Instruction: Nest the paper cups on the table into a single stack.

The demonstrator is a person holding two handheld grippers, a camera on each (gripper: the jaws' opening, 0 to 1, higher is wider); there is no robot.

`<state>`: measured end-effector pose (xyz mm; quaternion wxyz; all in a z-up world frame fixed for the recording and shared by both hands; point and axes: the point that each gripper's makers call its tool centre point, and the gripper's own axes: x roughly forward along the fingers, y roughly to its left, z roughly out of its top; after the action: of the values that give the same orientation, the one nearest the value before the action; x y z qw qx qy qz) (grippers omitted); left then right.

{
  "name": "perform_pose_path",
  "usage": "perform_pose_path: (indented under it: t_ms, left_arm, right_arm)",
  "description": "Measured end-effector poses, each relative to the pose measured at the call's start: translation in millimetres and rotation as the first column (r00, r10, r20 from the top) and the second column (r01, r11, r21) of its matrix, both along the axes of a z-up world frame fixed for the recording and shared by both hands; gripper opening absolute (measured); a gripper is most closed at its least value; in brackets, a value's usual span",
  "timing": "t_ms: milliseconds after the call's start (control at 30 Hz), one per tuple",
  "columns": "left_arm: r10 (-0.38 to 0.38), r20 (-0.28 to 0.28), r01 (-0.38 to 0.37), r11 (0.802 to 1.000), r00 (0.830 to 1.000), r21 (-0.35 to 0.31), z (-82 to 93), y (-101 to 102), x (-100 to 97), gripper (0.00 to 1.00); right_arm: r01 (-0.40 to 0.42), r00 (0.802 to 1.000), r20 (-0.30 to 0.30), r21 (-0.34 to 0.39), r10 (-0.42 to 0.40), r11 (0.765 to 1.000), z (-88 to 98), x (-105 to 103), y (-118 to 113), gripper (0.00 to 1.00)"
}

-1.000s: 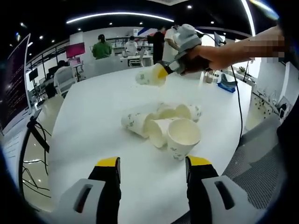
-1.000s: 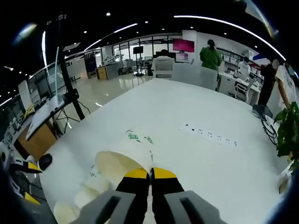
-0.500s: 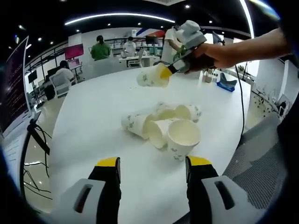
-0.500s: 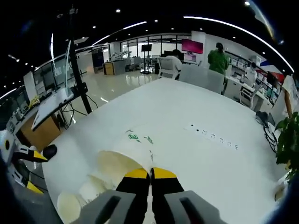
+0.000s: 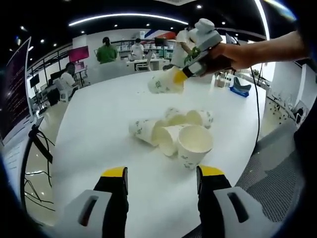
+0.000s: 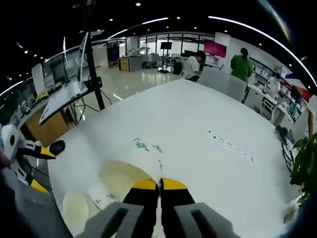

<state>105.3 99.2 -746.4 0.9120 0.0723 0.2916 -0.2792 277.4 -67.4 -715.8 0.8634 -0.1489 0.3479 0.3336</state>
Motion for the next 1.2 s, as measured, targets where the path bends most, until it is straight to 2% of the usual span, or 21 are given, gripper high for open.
perform_pose_path:
  t_ms: [167, 533, 833, 900, 1100, 1167, 1200]
  left_arm:
    - [-0.001, 0.002, 0.001, 1.000, 1.000, -0.001, -1.3, 0, 2.2, 0.54]
    - [-0.004, 0.002, 0.004, 1.000, 1.000, -0.002, -2.8, 0, 3.3, 0.54]
    - [0.000, 0.004, 0.000, 1.000, 1.000, -0.005, -0.2, 1, 1.3, 0.54]
    - [0.001, 0.003, -0.001, 1.000, 1.000, -0.005, -1.4, 2, 2.0, 0.54]
    - [-0.005, -0.002, 0.005, 1.000, 1.000, -0.005, -4.5, 1, 2.9, 0.54]
    - [-0.009, -0.001, 0.009, 1.000, 1.000, -0.005, -4.5, 0, 3.0, 0.54]
    - [-0.010, -0.001, 0.010, 1.000, 1.000, -0.005, -4.6, -1, 3.2, 0.54]
  right_arm:
    - [-0.063, 0.997, -0.041, -0.039, 0.062, 0.997, -1.7, -15, 1, 0.00]
    - [-0.134, 0.989, -0.076, -0.058, 0.129, 0.989, 2.3, -25, 4, 0.00]
    - [-0.230, 0.968, -0.128, -0.101, 0.216, 0.968, 1.6, -47, 8, 0.00]
    - [-0.259, 0.957, -0.161, -0.098, 0.242, 0.961, 2.5, -60, 10, 0.00]
    - [-0.336, 0.932, -0.199, -0.154, 0.303, 0.929, 0.9, -71, 10, 0.00]
    - [-0.380, 0.911, -0.240, -0.166, 0.336, 0.910, -1.8, -85, 13, 0.00]
    - [-0.389, 0.907, -0.243, -0.173, 0.343, 0.905, -2.7, -86, 13, 0.00]
